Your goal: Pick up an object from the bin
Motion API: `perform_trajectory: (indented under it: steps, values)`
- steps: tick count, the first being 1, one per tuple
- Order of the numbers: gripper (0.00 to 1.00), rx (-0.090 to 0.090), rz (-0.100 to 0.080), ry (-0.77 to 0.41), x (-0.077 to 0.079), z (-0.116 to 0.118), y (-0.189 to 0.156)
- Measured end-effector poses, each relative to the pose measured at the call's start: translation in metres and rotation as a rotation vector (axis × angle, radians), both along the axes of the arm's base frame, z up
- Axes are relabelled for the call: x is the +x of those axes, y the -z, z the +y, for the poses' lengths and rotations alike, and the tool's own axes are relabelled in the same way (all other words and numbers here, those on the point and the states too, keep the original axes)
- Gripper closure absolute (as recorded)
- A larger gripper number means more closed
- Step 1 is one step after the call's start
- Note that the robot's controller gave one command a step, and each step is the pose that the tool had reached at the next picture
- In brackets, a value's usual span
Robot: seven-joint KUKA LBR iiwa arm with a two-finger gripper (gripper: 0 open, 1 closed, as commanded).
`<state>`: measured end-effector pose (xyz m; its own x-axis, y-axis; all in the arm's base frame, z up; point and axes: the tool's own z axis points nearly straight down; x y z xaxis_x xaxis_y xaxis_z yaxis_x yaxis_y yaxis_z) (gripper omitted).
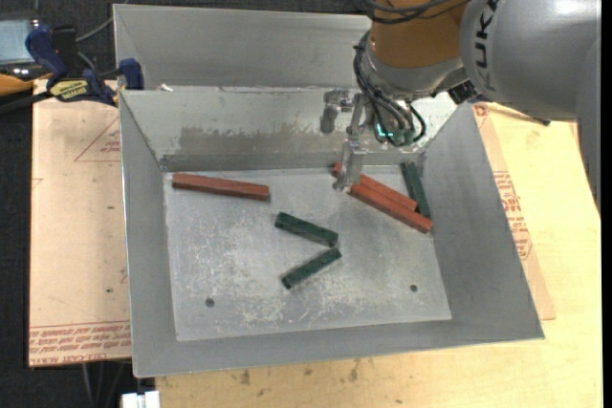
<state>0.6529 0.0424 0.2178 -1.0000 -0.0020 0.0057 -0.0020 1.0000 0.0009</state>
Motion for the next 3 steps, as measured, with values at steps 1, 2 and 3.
perform_trajectory:
  steps: [1,2,3]
  values:
    - [0.00,0.001,-0.001,-0.193,-0.022,0.007,0.147]
    - [0.00,0.002,-0.005,-0.434,-0.083,0.004,0.142]
    - [1.00,0.002,-0.007,-0.433,-0.082,0.004,0.142]
